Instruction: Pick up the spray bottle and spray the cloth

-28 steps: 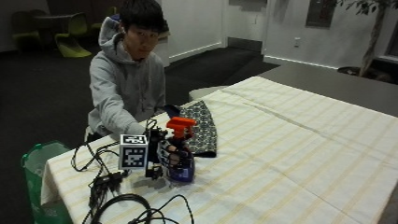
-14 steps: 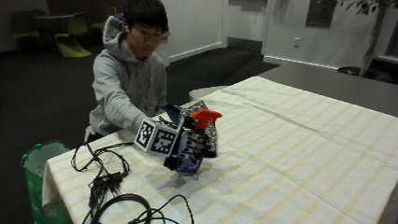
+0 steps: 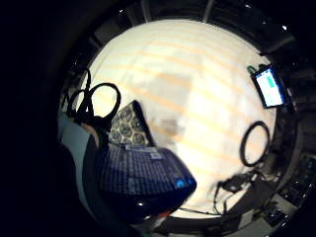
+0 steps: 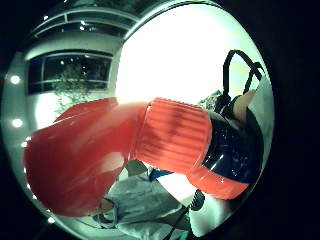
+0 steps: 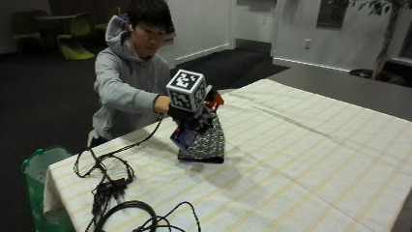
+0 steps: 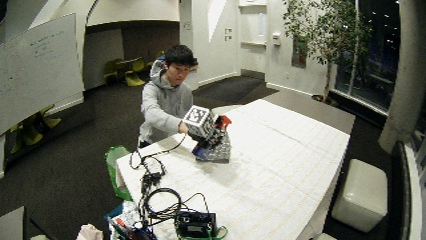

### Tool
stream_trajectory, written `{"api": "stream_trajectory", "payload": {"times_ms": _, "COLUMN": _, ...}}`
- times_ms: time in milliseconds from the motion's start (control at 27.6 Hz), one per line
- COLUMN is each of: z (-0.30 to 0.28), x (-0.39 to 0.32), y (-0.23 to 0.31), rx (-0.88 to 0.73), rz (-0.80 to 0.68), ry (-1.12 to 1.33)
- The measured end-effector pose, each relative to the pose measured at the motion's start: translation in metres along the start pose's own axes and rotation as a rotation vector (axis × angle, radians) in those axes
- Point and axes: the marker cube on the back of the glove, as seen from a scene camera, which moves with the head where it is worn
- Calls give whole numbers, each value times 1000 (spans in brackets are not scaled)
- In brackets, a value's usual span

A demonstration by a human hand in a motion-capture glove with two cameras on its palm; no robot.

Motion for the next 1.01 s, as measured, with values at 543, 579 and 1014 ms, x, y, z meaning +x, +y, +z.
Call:
{"api": "stream_trajectory", "payload": {"times_ms": 543, "z": 19, "x": -36, "y": 42, "rx": -253, "rz": -16, "ry": 430}}
{"api": "stream_trajectory", "payload": {"times_ms": 579, "z": 24, "x": -34, "y": 44, "rx": -262, "rz": -13, "ry": 437}}
{"api": "stream_trajectory", "payload": {"times_ms": 1014, "z": -23, "x": -54, "y": 71, "rx": -210, "rz": 8, "ry": 510}}
